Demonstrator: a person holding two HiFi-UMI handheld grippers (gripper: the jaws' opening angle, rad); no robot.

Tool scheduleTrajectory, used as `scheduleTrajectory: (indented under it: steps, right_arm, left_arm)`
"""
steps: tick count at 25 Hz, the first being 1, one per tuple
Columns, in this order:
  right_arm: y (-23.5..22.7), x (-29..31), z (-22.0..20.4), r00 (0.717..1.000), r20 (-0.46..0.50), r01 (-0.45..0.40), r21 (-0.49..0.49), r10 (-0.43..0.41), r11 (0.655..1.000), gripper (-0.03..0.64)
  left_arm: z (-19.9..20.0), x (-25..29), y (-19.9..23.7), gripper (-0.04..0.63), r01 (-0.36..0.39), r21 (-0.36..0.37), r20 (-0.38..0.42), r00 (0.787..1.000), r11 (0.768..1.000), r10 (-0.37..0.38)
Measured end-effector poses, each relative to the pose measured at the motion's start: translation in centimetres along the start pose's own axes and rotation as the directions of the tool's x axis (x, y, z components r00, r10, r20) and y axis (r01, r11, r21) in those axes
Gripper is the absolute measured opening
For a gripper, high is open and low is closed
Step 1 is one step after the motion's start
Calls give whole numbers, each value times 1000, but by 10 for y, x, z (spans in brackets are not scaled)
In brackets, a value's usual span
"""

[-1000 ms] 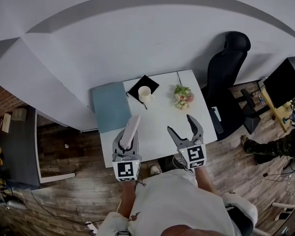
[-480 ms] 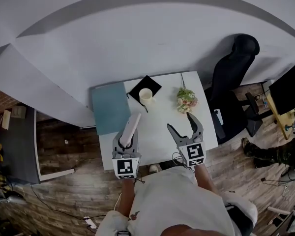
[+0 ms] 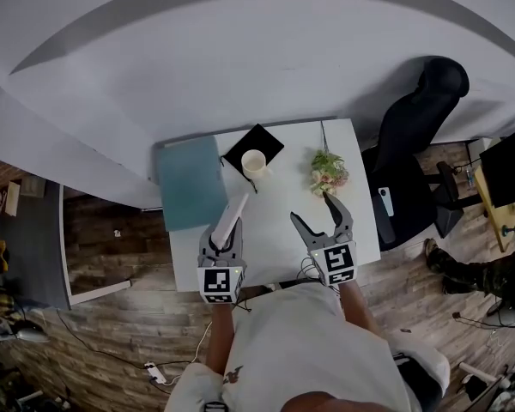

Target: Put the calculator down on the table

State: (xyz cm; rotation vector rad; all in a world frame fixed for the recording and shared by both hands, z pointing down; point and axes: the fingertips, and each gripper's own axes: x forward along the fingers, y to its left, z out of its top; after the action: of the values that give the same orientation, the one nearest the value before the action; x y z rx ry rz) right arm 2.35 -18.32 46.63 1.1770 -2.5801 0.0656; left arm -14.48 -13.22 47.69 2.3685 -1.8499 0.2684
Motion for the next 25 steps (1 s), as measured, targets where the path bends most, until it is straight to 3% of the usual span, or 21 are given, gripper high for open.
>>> scheduleTrajectory:
  steps: [9, 15, 25]
  right_arm:
    - [-16, 17, -39, 995, -78, -53, 42, 56, 998, 356]
    - [-23, 25, -61, 988, -123, -91, 65, 98, 994, 348]
    - [-22, 40, -93, 970, -195, -132, 87, 147, 987, 333]
  left_arm:
    - [-41, 30, -14, 87, 25, -100, -100, 994, 995, -35]
    - [-68, 39, -24, 87, 42, -209, -149, 986, 977, -74]
    - [-105, 58, -41, 87, 85, -259, -233, 961, 962, -148]
